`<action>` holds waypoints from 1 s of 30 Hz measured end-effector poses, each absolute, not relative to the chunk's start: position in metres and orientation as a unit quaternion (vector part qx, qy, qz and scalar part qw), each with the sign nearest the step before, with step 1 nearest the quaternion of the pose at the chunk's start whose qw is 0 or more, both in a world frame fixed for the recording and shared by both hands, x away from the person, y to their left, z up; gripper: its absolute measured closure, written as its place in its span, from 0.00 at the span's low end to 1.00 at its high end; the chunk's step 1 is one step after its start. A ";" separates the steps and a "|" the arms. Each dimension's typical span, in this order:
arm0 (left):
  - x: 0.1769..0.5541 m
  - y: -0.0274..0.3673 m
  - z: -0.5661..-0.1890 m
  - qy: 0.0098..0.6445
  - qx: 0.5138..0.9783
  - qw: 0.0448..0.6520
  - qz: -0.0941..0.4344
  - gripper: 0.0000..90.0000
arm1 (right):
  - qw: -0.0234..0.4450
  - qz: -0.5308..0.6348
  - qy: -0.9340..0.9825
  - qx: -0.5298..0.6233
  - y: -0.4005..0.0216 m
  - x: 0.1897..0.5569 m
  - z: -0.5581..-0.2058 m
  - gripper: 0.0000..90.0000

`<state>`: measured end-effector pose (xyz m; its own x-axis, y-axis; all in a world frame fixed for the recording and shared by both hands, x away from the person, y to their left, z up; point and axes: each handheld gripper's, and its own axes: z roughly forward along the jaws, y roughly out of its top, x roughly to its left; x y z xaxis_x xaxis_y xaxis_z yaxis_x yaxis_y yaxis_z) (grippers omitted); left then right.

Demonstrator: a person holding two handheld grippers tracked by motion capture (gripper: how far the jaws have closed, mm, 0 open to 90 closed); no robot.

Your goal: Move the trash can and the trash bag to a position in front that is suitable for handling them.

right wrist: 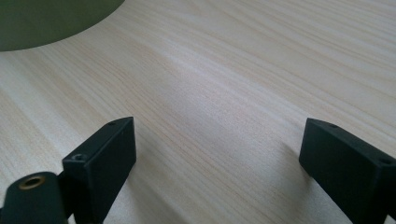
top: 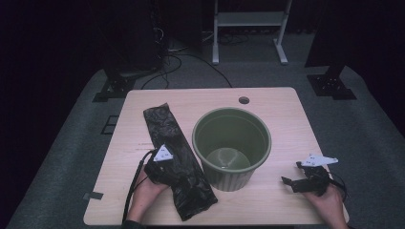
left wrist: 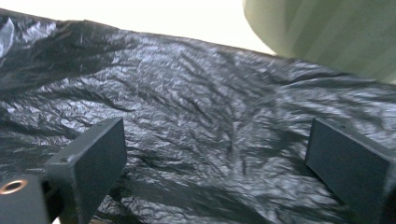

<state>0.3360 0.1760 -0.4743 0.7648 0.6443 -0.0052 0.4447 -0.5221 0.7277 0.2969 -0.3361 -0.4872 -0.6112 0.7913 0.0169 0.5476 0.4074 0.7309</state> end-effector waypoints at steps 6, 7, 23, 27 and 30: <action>0.339 0.175 -0.480 0.316 0.869 0.354 0.137 0.04 | 0.169 0.361 0.822 0.407 -0.336 0.297 -0.487 0.11; 0.338 0.176 -0.480 0.316 0.869 0.355 0.137 0.06 | 0.169 0.361 0.822 0.407 -0.336 0.297 -0.487 0.11; 0.322 0.227 -0.477 0.326 0.869 0.346 0.139 0.09 | 0.169 0.361 0.821 0.409 -0.336 0.297 -0.487 0.11; 0.323 0.226 -0.475 0.326 0.866 0.350 0.148 0.09 | 0.169 0.361 0.820 0.410 -0.336 0.297 -0.487 0.11; 0.328 0.224 -0.474 0.335 0.859 0.352 0.161 0.06 | 0.169 0.361 0.820 0.411 -0.336 0.298 -0.487 0.11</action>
